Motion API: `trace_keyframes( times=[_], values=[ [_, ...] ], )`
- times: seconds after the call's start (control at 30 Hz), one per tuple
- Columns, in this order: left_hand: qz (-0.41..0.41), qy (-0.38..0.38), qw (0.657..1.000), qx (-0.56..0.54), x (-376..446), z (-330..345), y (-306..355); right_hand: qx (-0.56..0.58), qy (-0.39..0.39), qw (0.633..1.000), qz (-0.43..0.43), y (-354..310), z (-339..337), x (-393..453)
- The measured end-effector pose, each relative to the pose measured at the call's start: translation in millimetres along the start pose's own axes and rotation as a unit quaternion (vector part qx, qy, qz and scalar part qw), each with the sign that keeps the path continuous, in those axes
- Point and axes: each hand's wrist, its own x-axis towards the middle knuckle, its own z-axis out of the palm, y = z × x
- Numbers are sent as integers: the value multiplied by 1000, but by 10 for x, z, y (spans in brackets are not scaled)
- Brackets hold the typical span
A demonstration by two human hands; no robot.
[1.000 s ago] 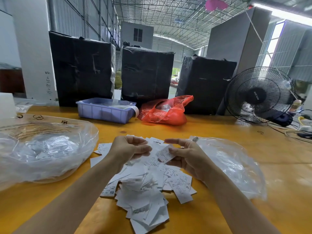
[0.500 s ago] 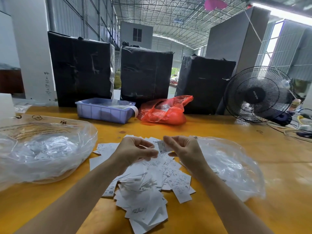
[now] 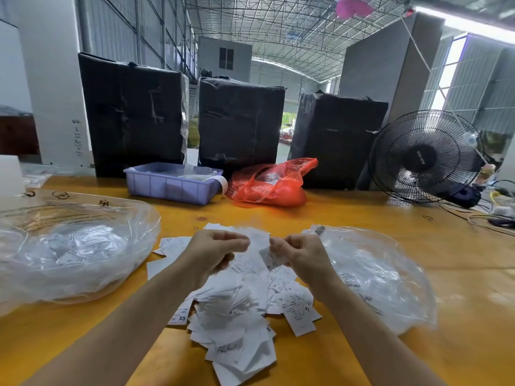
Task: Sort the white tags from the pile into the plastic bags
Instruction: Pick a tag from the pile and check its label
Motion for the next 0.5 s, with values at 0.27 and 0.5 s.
trace_keyframes(
  times=[0.27,0.5],
  values=[
    [15,21,983,-180,18,108,-18,-50,-67,995,-46,-2,214,-71],
    [19,28,976,-217,-7,151,-26,-97,-74,990,-70,23,255,-98]
  ],
)
